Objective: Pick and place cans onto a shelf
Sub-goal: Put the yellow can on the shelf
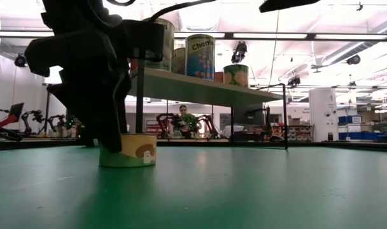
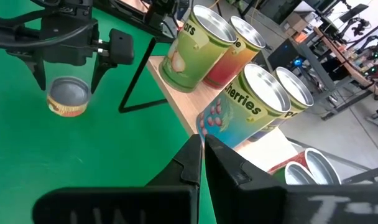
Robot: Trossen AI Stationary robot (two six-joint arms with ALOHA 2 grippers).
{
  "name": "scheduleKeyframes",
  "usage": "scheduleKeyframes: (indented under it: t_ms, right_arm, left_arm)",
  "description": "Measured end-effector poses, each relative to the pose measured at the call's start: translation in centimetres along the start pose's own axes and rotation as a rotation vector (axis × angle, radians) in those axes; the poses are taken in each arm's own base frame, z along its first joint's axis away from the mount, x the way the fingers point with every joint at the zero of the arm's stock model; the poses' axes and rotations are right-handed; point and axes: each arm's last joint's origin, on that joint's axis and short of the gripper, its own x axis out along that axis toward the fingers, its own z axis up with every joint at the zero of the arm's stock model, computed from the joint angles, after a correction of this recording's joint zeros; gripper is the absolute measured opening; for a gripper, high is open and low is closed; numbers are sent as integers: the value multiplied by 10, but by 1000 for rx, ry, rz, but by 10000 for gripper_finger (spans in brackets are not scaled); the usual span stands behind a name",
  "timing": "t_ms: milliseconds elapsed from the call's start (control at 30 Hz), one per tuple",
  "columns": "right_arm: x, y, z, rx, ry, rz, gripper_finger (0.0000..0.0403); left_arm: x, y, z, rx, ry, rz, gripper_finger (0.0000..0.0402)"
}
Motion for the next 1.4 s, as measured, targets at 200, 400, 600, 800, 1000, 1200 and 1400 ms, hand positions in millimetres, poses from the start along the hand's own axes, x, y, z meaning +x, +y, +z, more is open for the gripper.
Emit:
scheduleKeyframes:
  t_ms: [200,400,600,800,1000,1200,1400]
  right_arm:
    - [0,1,-3,23,24,7,9]
    - [0,2,-7,74,66,16,9]
    - [0,2,-8,122,79,17,9]
    - [0,3,-9,187,84,15,9]
    - [3,4,-9,228,92,15,9]
    - [26,19,-11,257,132,26,9]
    - [64,50,-25,285,246,136,9]
  left_arm:
    - [-13,-4,-5,61,2,-4,340]
    - [-38,-8,-22,138,1,-5,335]
    - [-26,-9,-55,146,-68,115,289]
    - [-2,-3,-67,72,-180,117,188]
    - [12,-8,-64,76,-311,58,55]
    - [19,-14,-47,187,-477,90,12]
    - [25,-17,-45,248,-496,100,2]
